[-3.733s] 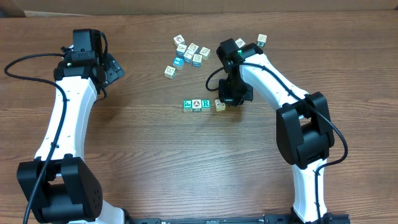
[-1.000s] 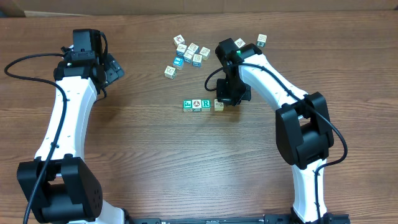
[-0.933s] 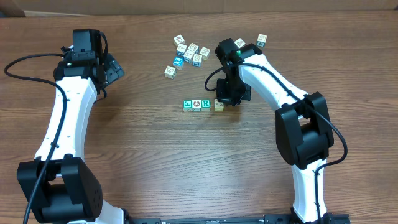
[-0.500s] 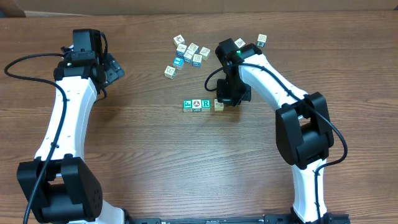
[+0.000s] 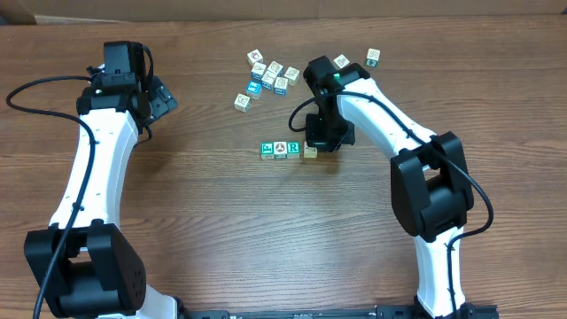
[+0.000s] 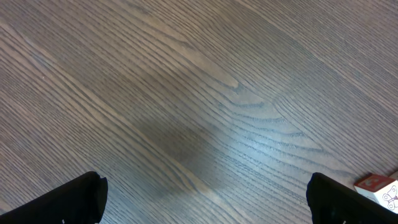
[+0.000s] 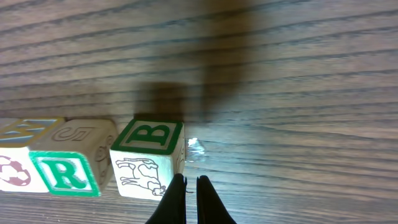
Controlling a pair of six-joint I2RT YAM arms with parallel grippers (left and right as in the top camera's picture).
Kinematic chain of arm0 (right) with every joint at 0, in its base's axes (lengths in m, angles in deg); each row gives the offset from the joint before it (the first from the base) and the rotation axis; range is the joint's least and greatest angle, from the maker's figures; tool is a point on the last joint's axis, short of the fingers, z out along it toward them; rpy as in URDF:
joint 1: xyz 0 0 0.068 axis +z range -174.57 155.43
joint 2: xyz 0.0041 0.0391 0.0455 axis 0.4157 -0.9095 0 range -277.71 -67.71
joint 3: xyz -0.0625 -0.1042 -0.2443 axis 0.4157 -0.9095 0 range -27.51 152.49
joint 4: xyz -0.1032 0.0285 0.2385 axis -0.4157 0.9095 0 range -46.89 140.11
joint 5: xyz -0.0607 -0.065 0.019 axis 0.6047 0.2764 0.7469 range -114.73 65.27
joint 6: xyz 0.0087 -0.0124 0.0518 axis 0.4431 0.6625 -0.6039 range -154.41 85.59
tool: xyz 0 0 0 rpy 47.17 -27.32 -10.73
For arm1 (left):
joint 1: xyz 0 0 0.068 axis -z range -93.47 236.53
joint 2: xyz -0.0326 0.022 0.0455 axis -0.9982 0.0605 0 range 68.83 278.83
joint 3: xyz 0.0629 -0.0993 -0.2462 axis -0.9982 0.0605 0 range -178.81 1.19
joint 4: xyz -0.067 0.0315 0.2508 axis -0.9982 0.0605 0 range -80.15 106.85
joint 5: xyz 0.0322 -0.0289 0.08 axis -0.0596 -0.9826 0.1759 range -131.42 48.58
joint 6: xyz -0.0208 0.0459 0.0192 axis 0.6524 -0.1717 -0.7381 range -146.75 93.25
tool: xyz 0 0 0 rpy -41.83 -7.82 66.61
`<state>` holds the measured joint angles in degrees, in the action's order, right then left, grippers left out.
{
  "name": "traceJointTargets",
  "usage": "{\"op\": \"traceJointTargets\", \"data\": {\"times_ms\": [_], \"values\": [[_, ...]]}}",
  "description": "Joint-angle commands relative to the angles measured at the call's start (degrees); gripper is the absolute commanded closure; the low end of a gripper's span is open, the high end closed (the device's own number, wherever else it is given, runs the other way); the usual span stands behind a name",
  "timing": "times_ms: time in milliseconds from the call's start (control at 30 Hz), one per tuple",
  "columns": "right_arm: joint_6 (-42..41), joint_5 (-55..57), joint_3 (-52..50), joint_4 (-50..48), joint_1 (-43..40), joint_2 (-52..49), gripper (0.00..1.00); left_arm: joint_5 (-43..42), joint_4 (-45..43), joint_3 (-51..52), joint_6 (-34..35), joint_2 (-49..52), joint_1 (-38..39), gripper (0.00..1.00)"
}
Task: Form a horizontal line
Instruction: 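Raise the open right gripper off the B block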
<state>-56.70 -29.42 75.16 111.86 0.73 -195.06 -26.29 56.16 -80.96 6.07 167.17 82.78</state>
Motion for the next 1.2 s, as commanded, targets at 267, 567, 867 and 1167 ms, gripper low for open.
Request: {"op": "traceJointTargets", "data": {"times_ms": [267,567,867,1167], "values": [[0.02,1.64,-0.35,-0.74,1.27,0.02,0.96,-0.15,-0.02,-0.35,-0.04,-0.2,0.44,0.0],[0.02,5.49,-0.35,-0.76,1.27,0.02,0.95,-0.15,-0.02,-0.35,-0.04,-0.2,0.44,0.0],[0.0,5.92,-0.35,0.48,1.2,0.02,0.95,-0.15,-0.02,-0.35,-0.04,-0.2,0.44,0.0],[0.0,5.95,-0.35,0.13,1.2,0.02,0.95,-0.15,-0.02,-0.35,-0.04,-0.2,0.44,0.0]]}}
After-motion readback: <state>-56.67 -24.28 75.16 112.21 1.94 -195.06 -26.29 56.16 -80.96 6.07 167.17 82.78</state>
